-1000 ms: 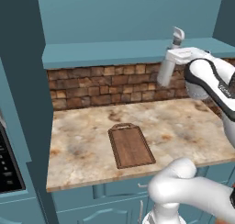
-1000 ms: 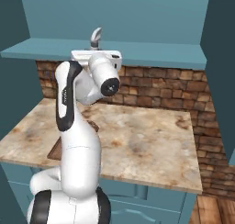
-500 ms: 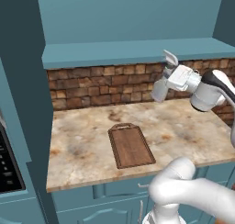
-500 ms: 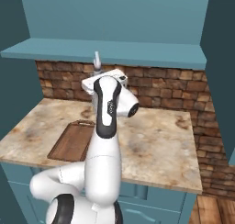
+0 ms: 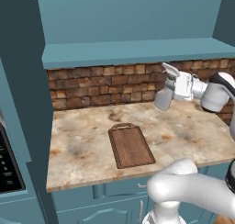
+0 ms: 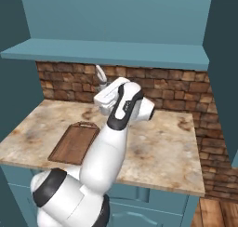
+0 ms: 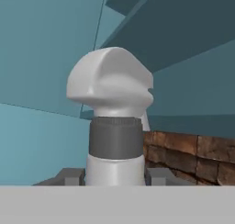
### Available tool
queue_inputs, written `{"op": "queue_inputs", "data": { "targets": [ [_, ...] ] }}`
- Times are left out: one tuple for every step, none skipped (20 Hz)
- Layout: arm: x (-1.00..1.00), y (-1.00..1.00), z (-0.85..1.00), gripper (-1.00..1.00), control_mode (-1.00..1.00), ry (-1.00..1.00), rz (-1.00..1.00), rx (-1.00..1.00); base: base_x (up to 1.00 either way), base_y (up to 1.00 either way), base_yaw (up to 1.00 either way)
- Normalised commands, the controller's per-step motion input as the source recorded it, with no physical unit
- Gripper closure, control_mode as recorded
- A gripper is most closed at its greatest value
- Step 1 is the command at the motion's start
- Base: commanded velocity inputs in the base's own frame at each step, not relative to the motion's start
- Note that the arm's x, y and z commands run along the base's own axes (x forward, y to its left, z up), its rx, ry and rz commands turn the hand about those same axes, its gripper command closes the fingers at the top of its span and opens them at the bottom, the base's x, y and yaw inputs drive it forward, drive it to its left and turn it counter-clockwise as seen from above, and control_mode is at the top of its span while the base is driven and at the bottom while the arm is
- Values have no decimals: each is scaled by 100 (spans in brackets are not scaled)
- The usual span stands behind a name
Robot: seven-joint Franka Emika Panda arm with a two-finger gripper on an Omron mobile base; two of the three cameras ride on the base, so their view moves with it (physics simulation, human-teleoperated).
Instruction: Grab the spray bottle from the cabinet, then place it next to the cutting board for sanitizing. Then grab the dish brush from the countertop next to the sink and place it next to the cutting board.
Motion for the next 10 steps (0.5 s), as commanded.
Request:
{"op": "queue_inputs", "data": {
  "targets": [
    [6, -11, -39, 100, -100, -6, 4, -6, 0, 0, 0],
    [16, 0, -49, 100, -100, -6, 1, 0, 0, 0, 0],
    [20, 0, -46, 100, -100, -10, 0, 0, 0, 0, 0],
    [21, -7, -38, 100, -100, -8, 0, 0, 0, 0, 0],
    [23, -10, -33, 100, -100, -1, 0, 0, 0, 0, 0],
    [25, -6, -30, 100, -100, 0, 0, 0, 0, 0, 0],
    [26, -1, -39, 100, -100, 0, 0, 0, 0, 0, 0],
    [22, 0, -46, 100, -100, 0, 0, -3, 0, 0, 0],
    [17, 0, -53, 100, -100, 1, 0, -6, 0, 0, 0],
    [16, 0, -54, 100, -100, 5, 0, -7, 0, 0, 0]
  ]
}}
